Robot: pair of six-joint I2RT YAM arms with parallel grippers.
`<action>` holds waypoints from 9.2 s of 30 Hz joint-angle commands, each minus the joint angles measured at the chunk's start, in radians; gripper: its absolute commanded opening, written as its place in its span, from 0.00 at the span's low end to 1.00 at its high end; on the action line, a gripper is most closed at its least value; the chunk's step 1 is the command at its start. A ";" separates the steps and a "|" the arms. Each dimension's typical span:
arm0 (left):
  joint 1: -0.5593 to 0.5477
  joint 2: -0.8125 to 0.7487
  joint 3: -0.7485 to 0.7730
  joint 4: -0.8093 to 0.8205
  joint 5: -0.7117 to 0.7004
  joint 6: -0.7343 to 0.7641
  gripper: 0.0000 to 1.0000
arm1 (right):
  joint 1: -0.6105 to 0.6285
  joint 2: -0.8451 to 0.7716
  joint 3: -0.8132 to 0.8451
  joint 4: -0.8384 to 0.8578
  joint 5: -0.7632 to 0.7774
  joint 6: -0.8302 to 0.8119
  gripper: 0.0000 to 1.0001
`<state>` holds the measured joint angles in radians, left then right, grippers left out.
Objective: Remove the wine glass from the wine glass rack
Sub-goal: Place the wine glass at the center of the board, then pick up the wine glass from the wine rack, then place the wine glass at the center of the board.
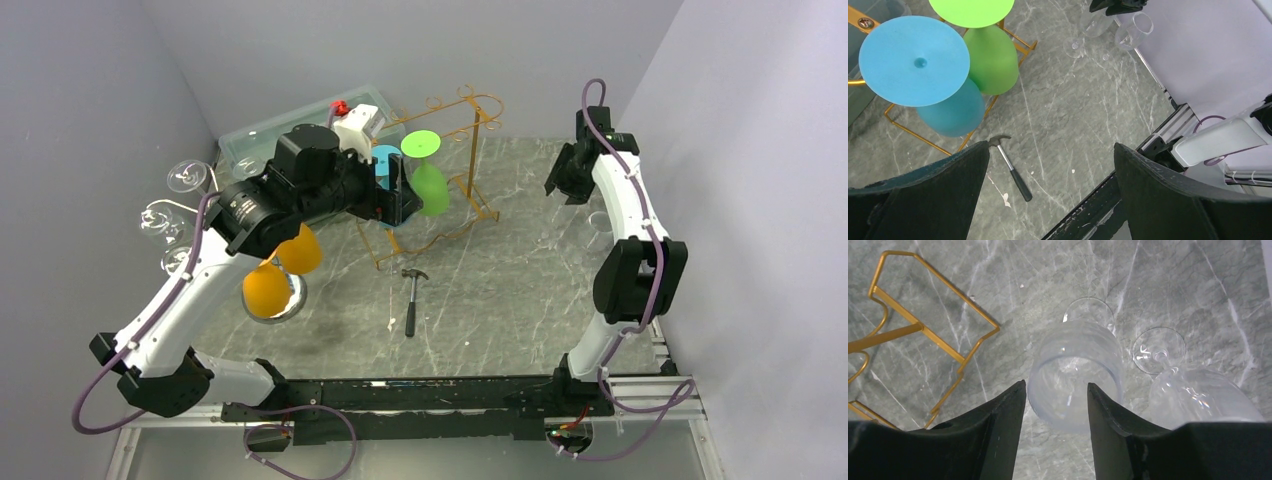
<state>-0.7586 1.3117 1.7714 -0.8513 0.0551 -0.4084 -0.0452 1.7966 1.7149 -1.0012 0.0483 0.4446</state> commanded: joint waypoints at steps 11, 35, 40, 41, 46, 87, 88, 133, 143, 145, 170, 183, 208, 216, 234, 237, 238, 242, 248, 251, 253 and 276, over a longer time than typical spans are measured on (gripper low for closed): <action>0.011 0.025 0.048 0.019 -0.052 -0.005 0.99 | -0.001 -0.115 0.025 0.033 0.013 -0.006 0.54; 0.015 0.207 0.312 0.028 -0.186 0.274 0.99 | 0.001 -0.284 -0.001 0.094 -0.029 0.008 0.70; 0.023 0.329 0.441 -0.020 -0.153 0.337 1.00 | 0.032 -0.352 -0.032 0.127 -0.044 0.015 0.77; 0.026 0.352 0.461 -0.032 -0.146 0.342 0.99 | 0.038 -0.368 -0.040 0.134 -0.044 0.016 0.79; 0.059 0.451 0.557 -0.083 -0.115 0.357 1.00 | 0.093 -0.430 -0.077 0.163 -0.044 0.022 0.85; 0.163 0.622 0.696 -0.158 0.132 0.304 0.99 | 0.104 -0.509 -0.115 0.188 -0.070 0.008 0.91; 0.163 0.622 0.696 -0.158 0.133 0.303 0.98 | 0.105 -0.508 -0.114 0.188 -0.070 0.008 0.91; 0.168 0.571 0.682 -0.089 0.167 0.280 0.64 | 0.104 -0.542 -0.162 0.230 -0.095 0.025 0.89; 0.168 0.537 0.664 -0.086 0.161 0.276 0.60 | 0.105 -0.547 -0.176 0.246 -0.119 0.029 0.89; 0.168 0.532 0.662 -0.087 0.164 0.274 0.60 | 0.107 -0.549 -0.179 0.249 -0.120 0.029 0.89; 0.144 0.477 0.588 -0.078 0.215 0.209 0.53 | 0.136 -0.624 -0.263 0.313 -0.185 0.067 0.89; 0.143 0.441 0.543 -0.037 0.235 0.115 0.52 | 0.218 -0.764 -0.473 0.541 -0.369 0.248 0.90; 0.142 0.336 0.347 0.199 0.285 -0.234 0.51 | 0.337 -1.066 -0.953 1.084 -0.361 0.670 0.95; 0.151 0.298 0.257 0.308 0.326 -0.339 0.51 | 0.337 -1.078 -1.005 1.236 -0.371 0.735 0.92; 0.197 0.181 -0.021 0.632 0.440 -0.642 0.53 | 0.338 -1.068 -1.023 1.449 -0.405 0.840 0.31; 0.197 0.175 -0.032 0.637 0.445 -0.642 0.64 | 0.339 -1.077 -0.994 1.401 -0.397 0.821 0.09; 0.197 0.175 -0.032 0.633 0.448 -0.637 0.68 | 0.338 -1.083 -0.981 1.376 -0.393 0.809 0.03; 0.197 0.167 -0.026 0.590 0.434 -0.590 0.89 | 0.340 -1.112 -0.904 1.232 -0.370 0.739 0.00; 0.196 0.140 -0.014 0.504 0.396 -0.469 0.99 | 0.339 -1.136 -0.688 0.835 -0.287 0.573 0.00; 0.193 0.128 0.011 0.439 0.382 -0.374 0.99 | 0.339 -1.111 -0.529 0.558 -0.217 0.458 0.00; 0.178 0.126 0.036 0.377 0.360 -0.301 1.00 | 0.339 -1.071 -0.415 0.371 -0.171 0.386 0.00; -0.108 0.052 0.062 -0.019 -0.117 0.094 0.99 | 0.370 -0.570 -0.327 -0.093 0.157 0.125 0.00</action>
<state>-0.8650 1.4017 1.8416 -0.8505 0.0040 -0.3489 0.3206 1.1778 1.3773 -1.1122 0.1493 0.6186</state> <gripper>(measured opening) 0.995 0.020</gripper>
